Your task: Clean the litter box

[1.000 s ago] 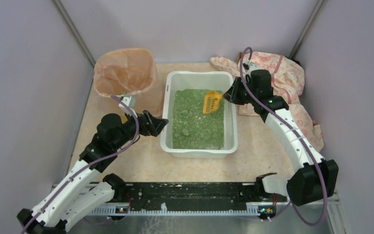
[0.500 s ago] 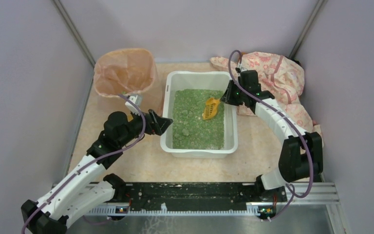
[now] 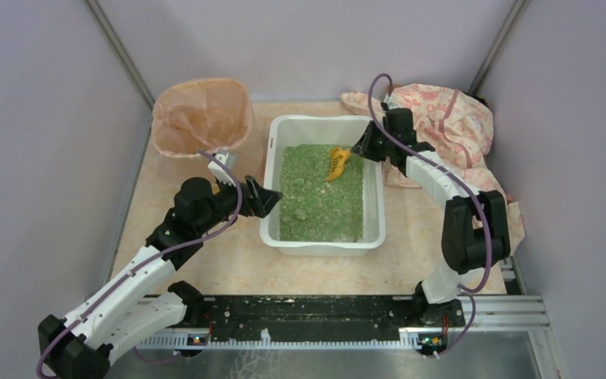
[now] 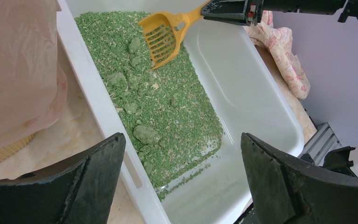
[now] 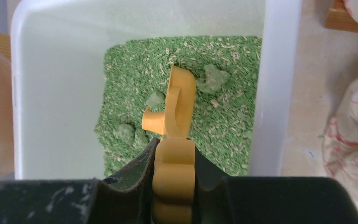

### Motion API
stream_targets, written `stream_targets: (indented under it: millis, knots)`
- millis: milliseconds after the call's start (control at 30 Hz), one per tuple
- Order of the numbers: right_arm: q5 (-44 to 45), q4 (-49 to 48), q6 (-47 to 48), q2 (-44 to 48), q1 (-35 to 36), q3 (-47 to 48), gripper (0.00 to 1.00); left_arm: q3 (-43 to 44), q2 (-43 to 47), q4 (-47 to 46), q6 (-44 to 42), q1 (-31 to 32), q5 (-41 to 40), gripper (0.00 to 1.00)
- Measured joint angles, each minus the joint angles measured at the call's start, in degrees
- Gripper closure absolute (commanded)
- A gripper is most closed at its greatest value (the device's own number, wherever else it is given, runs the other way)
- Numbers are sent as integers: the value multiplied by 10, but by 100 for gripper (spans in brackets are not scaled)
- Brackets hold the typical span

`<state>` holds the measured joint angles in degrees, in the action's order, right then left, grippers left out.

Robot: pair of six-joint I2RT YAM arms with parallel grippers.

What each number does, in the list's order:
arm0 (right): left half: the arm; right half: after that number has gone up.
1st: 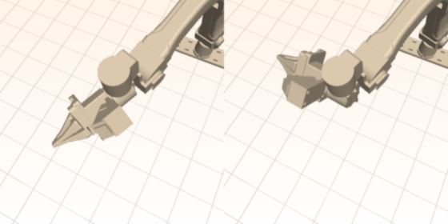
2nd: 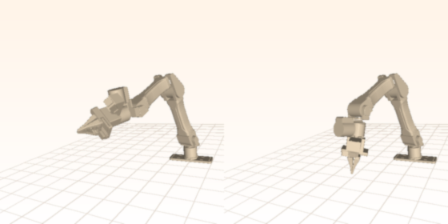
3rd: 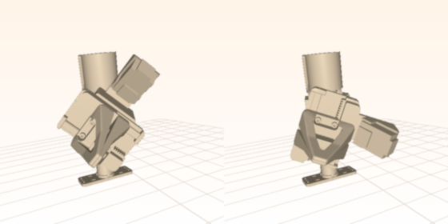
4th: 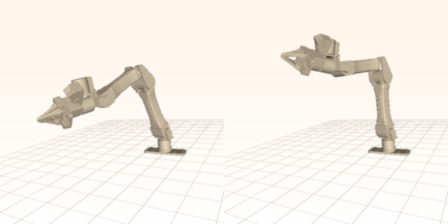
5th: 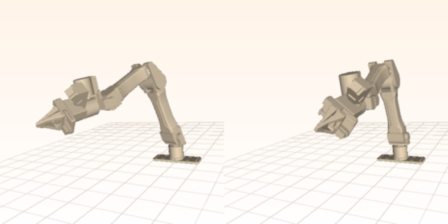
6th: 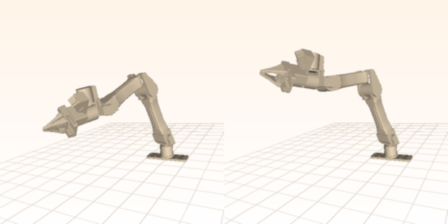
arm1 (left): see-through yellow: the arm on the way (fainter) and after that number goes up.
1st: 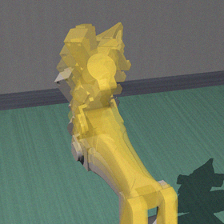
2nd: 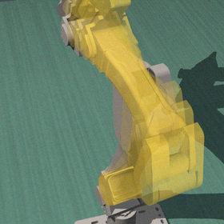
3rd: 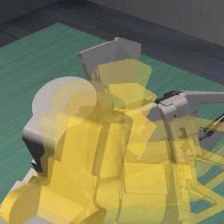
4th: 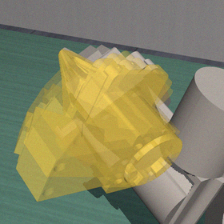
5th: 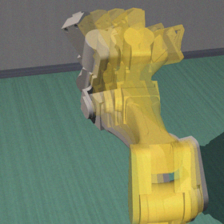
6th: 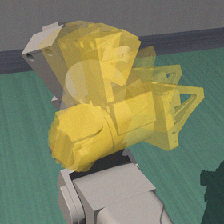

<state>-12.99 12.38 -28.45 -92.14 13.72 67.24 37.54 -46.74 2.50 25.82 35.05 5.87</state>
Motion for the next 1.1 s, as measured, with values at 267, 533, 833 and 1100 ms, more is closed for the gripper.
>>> stream_targets:
  millis: [267, 533, 833, 1100]
  knots:
    - [-90, -104, -59, -52, -19, -12, 100, 0, 1, 0, -1, 0, 0, 1]
    - [-164, -218, -102, -70, -27, -33, 100, 0, 3, 0, 0, 0, 5, 1]
    - [-154, -220, -64, -66, -19, -34, 100, 0, 7, 0, 5, 0, 12, 1]
    - [-72, -56, 0, -16, 12, -17, 100, -3, 7, -12, 14, 0, 18, 1]
